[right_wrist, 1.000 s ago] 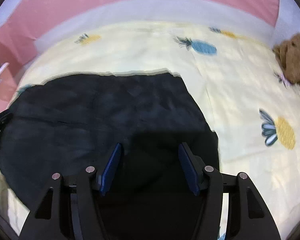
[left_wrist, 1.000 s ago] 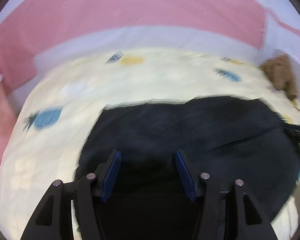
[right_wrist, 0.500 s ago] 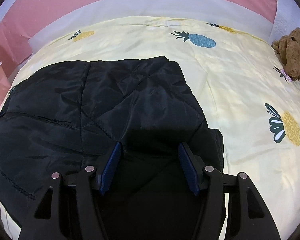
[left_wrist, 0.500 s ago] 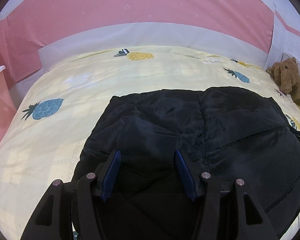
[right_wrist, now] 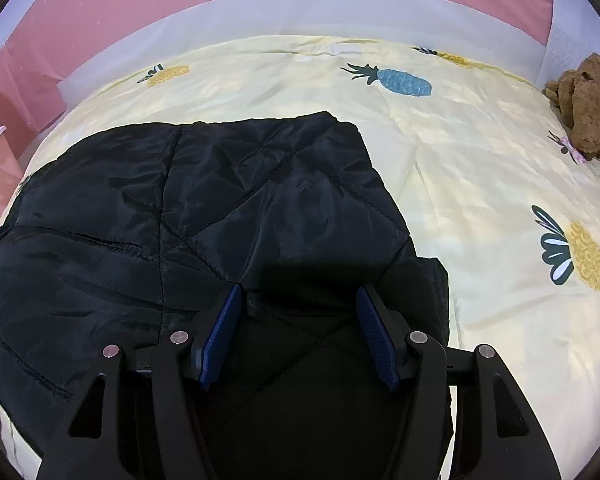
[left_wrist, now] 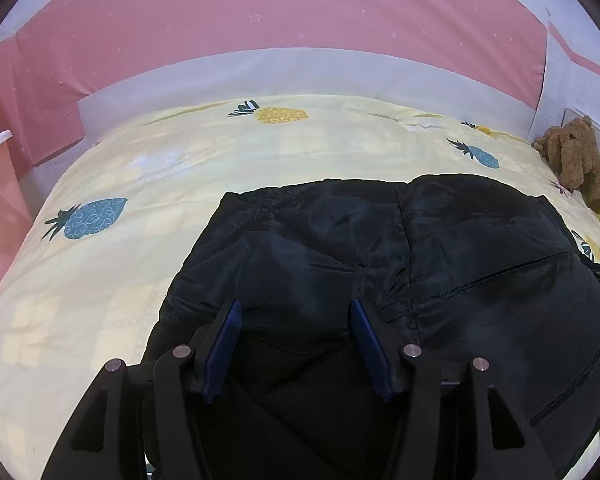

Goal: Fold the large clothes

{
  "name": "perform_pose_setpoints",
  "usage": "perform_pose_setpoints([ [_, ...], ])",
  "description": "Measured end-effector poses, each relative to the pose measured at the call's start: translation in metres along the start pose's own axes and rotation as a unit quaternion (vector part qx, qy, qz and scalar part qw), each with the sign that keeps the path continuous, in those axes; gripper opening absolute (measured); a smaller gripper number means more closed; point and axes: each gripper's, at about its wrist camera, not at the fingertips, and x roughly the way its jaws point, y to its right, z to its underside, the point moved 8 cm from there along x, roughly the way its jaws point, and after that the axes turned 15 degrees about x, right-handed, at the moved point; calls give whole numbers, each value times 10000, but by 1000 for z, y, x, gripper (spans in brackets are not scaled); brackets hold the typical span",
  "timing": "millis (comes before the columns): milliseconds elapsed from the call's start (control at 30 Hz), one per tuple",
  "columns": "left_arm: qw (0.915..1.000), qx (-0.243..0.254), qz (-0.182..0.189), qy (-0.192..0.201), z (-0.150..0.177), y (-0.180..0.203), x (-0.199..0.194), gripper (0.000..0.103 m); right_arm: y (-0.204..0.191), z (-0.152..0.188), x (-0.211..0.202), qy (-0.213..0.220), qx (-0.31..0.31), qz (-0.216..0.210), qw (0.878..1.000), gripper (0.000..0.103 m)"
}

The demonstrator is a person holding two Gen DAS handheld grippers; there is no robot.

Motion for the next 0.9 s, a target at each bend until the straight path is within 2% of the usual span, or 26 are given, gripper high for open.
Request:
perform_pose_setpoints([
  [167,9998,29,-99,-186,-9,0,-12,56,-3,-8,-22,116,-28,130,9998,59],
  [267,10000,8,77,1,-27,8,-35,56,-12,-17,-48,352,34,-94,9993,59],
  [367,9994,137,272,153,-53,32,-43,56,-38,-24,-54,294,-67,-304,9991,59],
  [433,9986,293,407,138,-67,51,-36,56,-59,-26,-46,159,-263,-363,9989,59],
  [500,9975,483,507,-54,-74,70,-16,56,-74,-24,-24,-137,-389,-302,9987,59],
  [567,9966,563,486,-364,-70,79,14,57,-72,-26,-4,-360,-326,-221,9986,59],
  [633,9970,384,534,-402,-65,77,32,57,-68,-27,11,-463,-248,-236,9983,60],
  [767,9973,335,512,-400,-64,76,47,57,-65,-26,30,-524,-223,-218,9981,62],
  [900,9962,413,512,-574,-69,75,42,56,-65,-34,20,-563,-83,-239,9981,62],
])
